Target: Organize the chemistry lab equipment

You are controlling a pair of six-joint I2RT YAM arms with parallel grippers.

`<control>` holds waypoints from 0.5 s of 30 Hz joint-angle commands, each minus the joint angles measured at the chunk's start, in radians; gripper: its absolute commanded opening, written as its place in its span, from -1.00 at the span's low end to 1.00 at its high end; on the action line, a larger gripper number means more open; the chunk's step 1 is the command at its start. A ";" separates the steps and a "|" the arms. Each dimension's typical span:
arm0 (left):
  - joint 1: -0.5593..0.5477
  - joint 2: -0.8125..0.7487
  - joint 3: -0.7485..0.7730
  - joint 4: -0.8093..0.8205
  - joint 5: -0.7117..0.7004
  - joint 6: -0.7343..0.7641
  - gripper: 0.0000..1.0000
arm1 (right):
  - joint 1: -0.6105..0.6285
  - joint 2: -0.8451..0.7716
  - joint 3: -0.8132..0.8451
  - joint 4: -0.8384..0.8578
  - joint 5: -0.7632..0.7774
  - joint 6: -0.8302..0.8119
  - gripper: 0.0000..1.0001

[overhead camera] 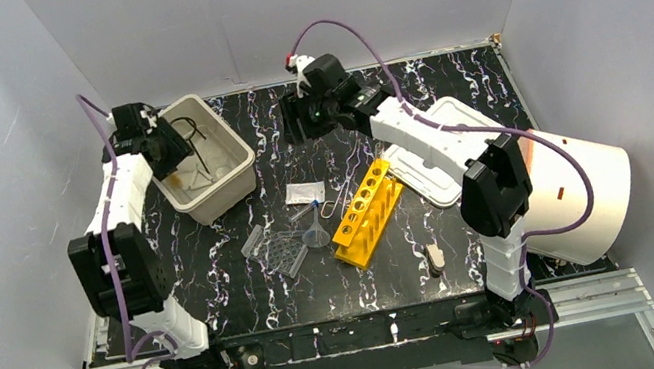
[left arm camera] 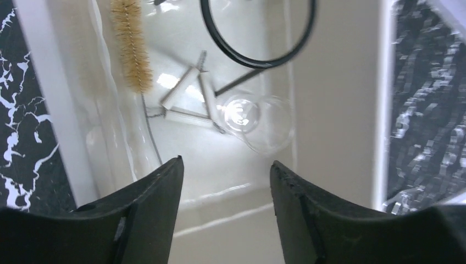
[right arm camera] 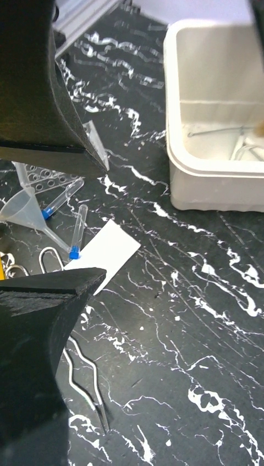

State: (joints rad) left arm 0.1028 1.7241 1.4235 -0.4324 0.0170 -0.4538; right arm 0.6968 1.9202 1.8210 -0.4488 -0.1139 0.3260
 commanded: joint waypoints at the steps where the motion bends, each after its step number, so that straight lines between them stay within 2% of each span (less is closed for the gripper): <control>1: -0.003 -0.154 0.030 -0.065 0.098 -0.012 0.22 | 0.058 0.017 -0.016 -0.073 0.160 -0.081 0.40; 8: -0.022 -0.273 0.036 -0.085 0.297 0.025 0.61 | 0.083 0.063 -0.053 -0.127 0.192 -0.053 0.42; 15: -0.080 -0.328 0.072 -0.074 0.470 0.087 0.79 | 0.079 0.174 0.035 -0.230 0.230 -0.044 0.42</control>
State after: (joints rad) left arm 0.0597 1.4532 1.4494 -0.4953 0.3359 -0.4194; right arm 0.7841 2.0502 1.7756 -0.6075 0.0631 0.2821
